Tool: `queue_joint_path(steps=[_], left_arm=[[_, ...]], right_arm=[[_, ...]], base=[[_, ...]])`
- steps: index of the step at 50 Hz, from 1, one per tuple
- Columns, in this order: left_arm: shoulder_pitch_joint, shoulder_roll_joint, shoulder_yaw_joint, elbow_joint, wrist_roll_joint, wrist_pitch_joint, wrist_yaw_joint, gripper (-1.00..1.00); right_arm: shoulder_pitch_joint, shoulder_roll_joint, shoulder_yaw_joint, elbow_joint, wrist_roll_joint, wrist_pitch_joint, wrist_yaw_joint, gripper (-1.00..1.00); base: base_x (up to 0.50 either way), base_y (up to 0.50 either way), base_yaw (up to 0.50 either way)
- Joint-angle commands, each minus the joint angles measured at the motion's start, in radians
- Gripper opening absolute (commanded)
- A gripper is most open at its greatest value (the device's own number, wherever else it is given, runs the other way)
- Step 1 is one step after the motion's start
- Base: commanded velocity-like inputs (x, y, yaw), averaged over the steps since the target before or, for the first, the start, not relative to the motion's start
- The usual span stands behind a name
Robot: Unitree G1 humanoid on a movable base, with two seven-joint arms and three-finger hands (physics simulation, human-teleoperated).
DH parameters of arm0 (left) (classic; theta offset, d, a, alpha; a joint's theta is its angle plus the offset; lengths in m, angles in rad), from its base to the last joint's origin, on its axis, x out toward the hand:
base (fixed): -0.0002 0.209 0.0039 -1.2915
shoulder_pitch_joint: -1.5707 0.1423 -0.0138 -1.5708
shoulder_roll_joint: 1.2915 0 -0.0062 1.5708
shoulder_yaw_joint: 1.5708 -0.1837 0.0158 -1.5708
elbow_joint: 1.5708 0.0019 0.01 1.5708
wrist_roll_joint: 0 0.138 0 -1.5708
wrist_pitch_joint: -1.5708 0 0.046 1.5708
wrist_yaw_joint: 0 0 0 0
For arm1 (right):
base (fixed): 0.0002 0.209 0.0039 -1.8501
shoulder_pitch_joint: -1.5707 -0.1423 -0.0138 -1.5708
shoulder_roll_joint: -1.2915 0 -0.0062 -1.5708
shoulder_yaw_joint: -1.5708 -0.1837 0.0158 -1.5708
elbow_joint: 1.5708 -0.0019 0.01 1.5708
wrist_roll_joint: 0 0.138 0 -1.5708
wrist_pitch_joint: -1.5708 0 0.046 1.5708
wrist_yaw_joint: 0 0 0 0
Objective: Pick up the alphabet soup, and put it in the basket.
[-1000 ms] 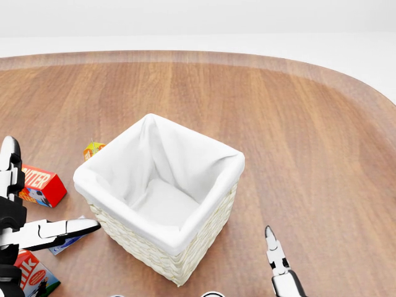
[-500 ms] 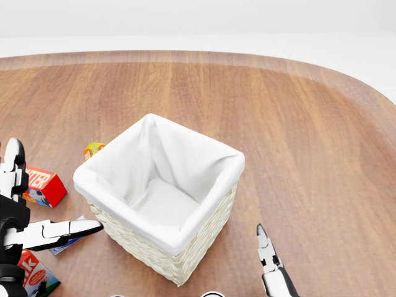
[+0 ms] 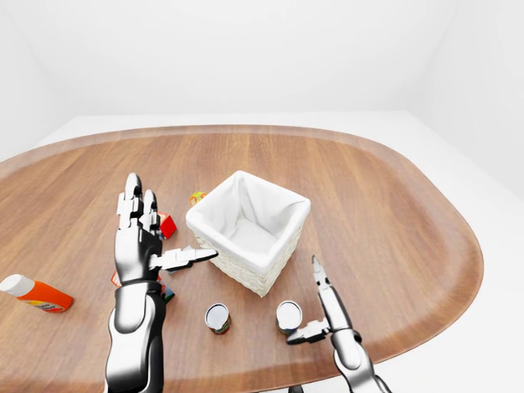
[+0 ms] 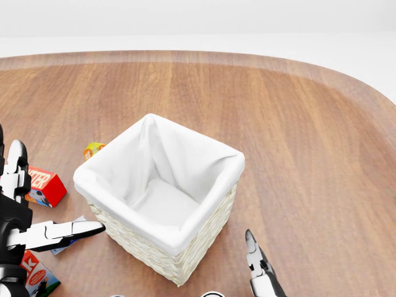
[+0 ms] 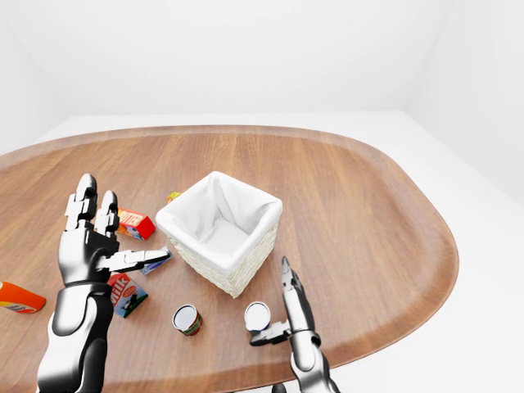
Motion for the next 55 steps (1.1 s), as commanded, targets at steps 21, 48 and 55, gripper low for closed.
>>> queue_joint_path(steps=[21, 48, 55], left_arm=[[0.001, -0.002, -0.004, -0.002, 0.003, 0.0, 0.001, 1.0], [-0.004, 0.001, -0.008, 0.031, 0.009, 0.0, -0.001, 1.0], [-0.002, 0.0, -0.008, 0.027, 0.01, 0.0, -0.001, 1.0]], right_arm=[[-0.072, 0.016, 0.009, 0.164, -0.036, 0.0, -0.051, 1.0], [-0.077, 0.027, 0.036, 0.172, -0.071, 0.0, -0.051, 1.0], [-0.086, 0.029, 0.041, 0.207, -0.083, 0.0, -0.06, 1.0]], base=[[0.0, 0.0, 0.0], [0.0, 0.0, 0.0], [0.0, 0.0, 0.0]])
